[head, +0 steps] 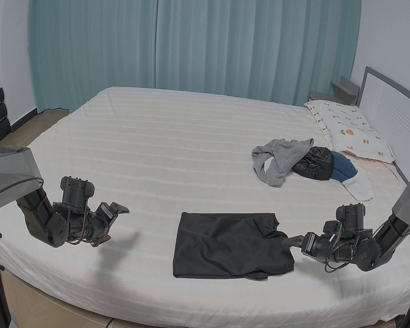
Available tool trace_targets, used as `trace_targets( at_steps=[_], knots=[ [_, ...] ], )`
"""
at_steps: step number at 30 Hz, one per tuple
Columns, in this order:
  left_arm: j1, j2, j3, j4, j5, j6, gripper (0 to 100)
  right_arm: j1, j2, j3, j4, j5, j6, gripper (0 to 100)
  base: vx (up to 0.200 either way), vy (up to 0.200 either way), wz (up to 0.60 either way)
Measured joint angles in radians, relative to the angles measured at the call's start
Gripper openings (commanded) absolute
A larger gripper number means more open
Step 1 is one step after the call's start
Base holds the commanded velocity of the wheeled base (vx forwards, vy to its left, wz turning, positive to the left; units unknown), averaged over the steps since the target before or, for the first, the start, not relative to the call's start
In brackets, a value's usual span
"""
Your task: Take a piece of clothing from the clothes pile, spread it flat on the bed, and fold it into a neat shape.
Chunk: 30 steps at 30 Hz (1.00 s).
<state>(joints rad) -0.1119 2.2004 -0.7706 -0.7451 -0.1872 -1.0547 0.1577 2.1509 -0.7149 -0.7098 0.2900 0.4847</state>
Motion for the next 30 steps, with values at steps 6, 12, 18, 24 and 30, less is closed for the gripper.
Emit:
trace_targets(
  at_steps=[6,12,18,24,30],
  knots=[
    [0.0,0.0,0.002,0.0,0.001,0.0,100,0.099,0.025,-0.092,-0.063,-0.002,0.156,100,0.0,0.0,0.0],
    [-0.003,0.001,0.003,0.0,0.007,0.001,100,0.172,0.105,-0.178,-0.119,-0.01,0.24,100,0.0,0.0,0.0],
    [-0.004,0.002,0.003,0.0,0.008,0.003,100,0.196,0.172,-0.21,-0.129,-0.011,0.245,100,0.0,0.0,0.0],
    [-0.004,0.002,0.004,0.0,0.008,0.004,100,0.191,0.22,-0.289,-0.159,-0.015,0.266,100,0.0,0.0,0.0],
    [-0.005,0.002,0.005,0.0,0.008,0.007,100,0.147,0.282,-0.392,-0.157,-0.033,0.27,100,0.0,0.0,0.0]
  ],
)
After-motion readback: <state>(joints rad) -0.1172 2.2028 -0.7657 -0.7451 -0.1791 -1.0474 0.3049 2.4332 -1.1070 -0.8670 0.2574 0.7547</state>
